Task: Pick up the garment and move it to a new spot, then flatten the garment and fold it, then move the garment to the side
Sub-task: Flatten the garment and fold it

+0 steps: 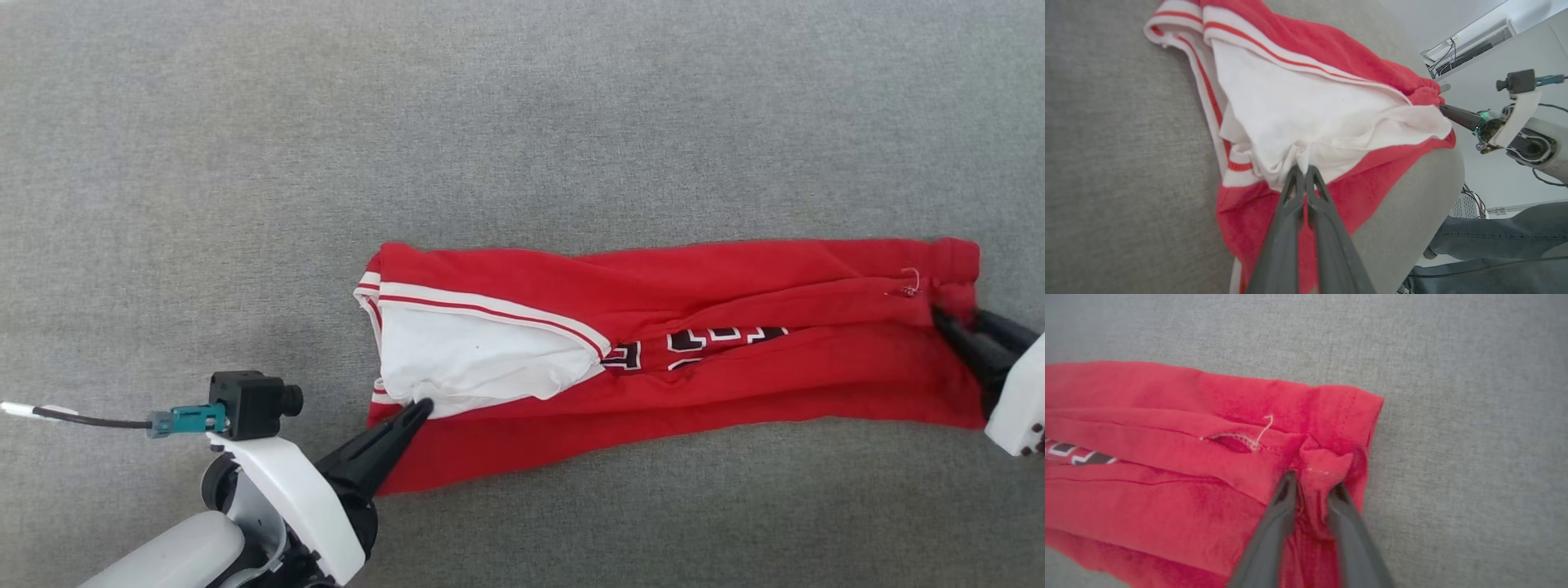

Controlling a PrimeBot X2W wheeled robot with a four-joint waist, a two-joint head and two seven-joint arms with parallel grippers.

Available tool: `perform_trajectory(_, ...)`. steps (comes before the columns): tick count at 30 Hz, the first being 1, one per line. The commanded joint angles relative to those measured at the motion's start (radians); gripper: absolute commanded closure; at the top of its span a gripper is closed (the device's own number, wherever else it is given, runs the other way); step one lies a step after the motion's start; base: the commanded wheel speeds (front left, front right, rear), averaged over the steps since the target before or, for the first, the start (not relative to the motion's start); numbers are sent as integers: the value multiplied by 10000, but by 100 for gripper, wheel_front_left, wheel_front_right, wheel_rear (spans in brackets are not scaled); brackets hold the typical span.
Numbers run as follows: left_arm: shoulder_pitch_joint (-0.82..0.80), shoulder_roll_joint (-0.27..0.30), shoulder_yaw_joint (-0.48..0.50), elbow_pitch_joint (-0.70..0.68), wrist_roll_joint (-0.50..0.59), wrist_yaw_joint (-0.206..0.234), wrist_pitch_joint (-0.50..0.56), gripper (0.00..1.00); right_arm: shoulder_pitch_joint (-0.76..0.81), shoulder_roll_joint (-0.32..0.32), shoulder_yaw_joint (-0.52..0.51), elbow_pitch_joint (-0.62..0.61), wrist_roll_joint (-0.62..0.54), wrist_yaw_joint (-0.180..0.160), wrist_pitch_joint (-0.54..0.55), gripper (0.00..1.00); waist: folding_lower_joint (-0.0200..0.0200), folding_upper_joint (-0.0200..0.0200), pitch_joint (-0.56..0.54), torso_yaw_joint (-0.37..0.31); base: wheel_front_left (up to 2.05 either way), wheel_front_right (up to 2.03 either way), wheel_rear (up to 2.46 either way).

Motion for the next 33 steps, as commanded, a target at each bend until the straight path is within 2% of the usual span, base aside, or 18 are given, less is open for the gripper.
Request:
perform_trajectory(1, -86, -22, 8, 84, 81, -40, -80, 76, 148, -8, -5, -31, 25, -4, 62, 0, 0, 0, -24, 15, 0, 0, 0)
perform_trajectory(4, -99, -155, 55, 333, 370, 73, -400, 15, 348, -343, -261, -209, 237, -4, 130, 0, 0, 0, -81, 109, 0, 0, 0)
perform_trajectory(5, -107, -179, 51, 381, 481, 160, -499, 0, 401, -462, -353, -278, 305, -4, 172, 0, 0, 0, -93, 157, 0, 0, 0)
perform_trajectory(9, 99, -473, 207, 406, 710, 345, -896, 0, 720, -744, -657, -143, 605, -4, 432, 0, 0, 0, -127, 459, 0, 0, 0)
perform_trajectory(15, 651, -1358, 1087, 936, 1028, 484, -1247, 0, 1112, -255, -863, 207, 1629, -1, 1236, 0, 0, 0, -135, 1069, 0, 0, 0)
perform_trajectory(17, 875, -1877, 1860, 1294, 1262, 368, -1251, 0, 1217, -74, -899, 373, 1958, -3, 1489, 0, 0, 0, -139, 1298, 0, 0, 0)
perform_trajectory(21, 1539, -2977, 3620, 2174, 2474, -45, -1257, 0, 1383, 27, -834, 483, 2356, 6, 1990, 0, 0, 0, -155, 1680, 0, 0, 0)
perform_trajectory(23, 1763, -3460, 4566, 2476, 3387, -258, -1258, 0, 1457, -13, -803, 562, 2429, 6, 2180, 0, 0, 0, -178, 1830, 0, 0, 0)
perform_trajectory(24, 2038, -3978, 5507, 2627, 4462, -438, -1256, 0, 1546, -24, -791, 581, 2520, 6, 2347, 0, 0, 0, -207, 1939, 0, 0, 0)
perform_trajectory(30, 2715, -5110, 7568, 2195, 8800, -596, -1256, 0, 1784, -117, -693, 600, 2665, 9, 2843, 0, 0, 0, -292, 2075, 0, 0, 0)
perform_trajectory(32, 2889, -5406, 7959, 2022, 9991, -572, -1256, 0, 1816, -129, -688, 582, 2681, 20, 2943, 16, 0, 0, -305, 2072, 0, 0, 0)
perform_trajectory(33, 2977, -5597, 8148, 1940, 10410, -595, -1256, 0, 1819, -127, -682, 595, 2673, 23, 2959, 34, 0, 0, -310, 2070, 0, 0, 0)
